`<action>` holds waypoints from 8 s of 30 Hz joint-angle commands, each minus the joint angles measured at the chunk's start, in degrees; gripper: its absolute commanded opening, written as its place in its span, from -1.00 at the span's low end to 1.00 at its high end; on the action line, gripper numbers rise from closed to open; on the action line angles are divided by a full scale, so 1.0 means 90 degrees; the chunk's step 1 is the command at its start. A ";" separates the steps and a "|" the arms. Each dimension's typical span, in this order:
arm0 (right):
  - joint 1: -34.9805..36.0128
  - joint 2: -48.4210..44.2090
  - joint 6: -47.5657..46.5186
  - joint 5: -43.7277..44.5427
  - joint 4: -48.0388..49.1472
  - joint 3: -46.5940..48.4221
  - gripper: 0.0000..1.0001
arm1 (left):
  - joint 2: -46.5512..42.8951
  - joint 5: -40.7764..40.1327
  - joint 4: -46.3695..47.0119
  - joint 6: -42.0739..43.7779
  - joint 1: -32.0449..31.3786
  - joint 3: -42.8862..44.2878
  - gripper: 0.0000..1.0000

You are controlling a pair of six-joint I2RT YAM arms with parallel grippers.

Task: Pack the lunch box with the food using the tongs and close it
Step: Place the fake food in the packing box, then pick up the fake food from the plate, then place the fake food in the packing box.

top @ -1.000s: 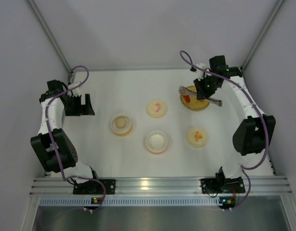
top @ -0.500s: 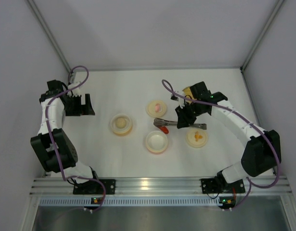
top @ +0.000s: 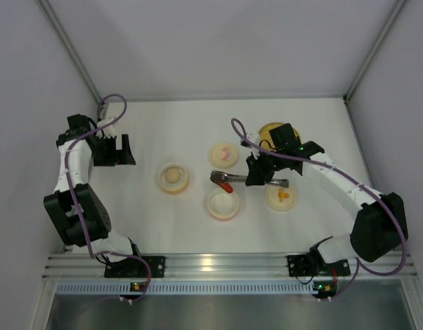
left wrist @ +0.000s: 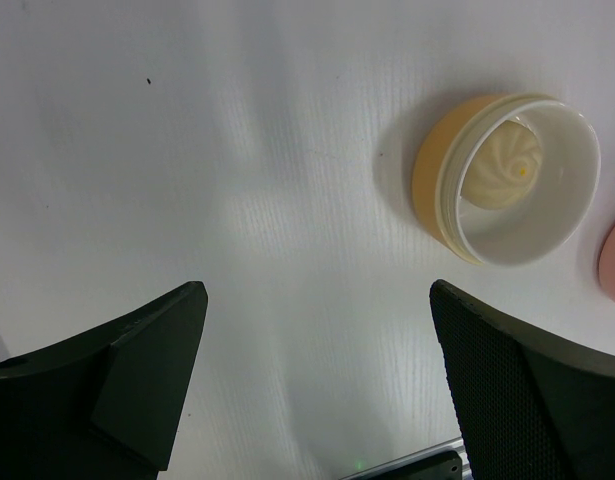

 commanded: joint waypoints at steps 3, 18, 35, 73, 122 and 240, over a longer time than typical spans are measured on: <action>0.0105 -0.0522 -0.0150 -0.0304 -0.0159 0.0231 -1.00 | -0.0136 0.0024 -0.0088 0.0070 0.0025 0.0046 0.96; 0.0632 0.0053 -0.0825 0.0819 -0.1753 0.0836 -1.00 | -0.0195 0.0034 -0.0020 0.0080 0.0025 -0.0120 0.96; 0.1043 0.0454 -0.0541 0.1064 -0.1498 0.1051 -0.99 | -0.0224 -0.0025 0.0058 0.0129 0.0025 -0.0266 0.96; -0.1407 0.0180 -0.0687 0.1170 -0.2133 0.2252 -0.16 | -0.0322 0.0121 0.0068 0.0227 0.0025 -0.0198 0.96; -0.3069 0.3003 -0.0883 0.3164 -0.1997 0.4186 -0.01 | -0.0039 0.0200 0.0195 0.0099 0.0025 -0.0305 0.96; 0.1189 0.0190 -0.0053 0.0898 -0.2866 0.1335 -0.45 | -0.0469 0.0014 0.0078 0.0099 0.0016 -0.0491 0.96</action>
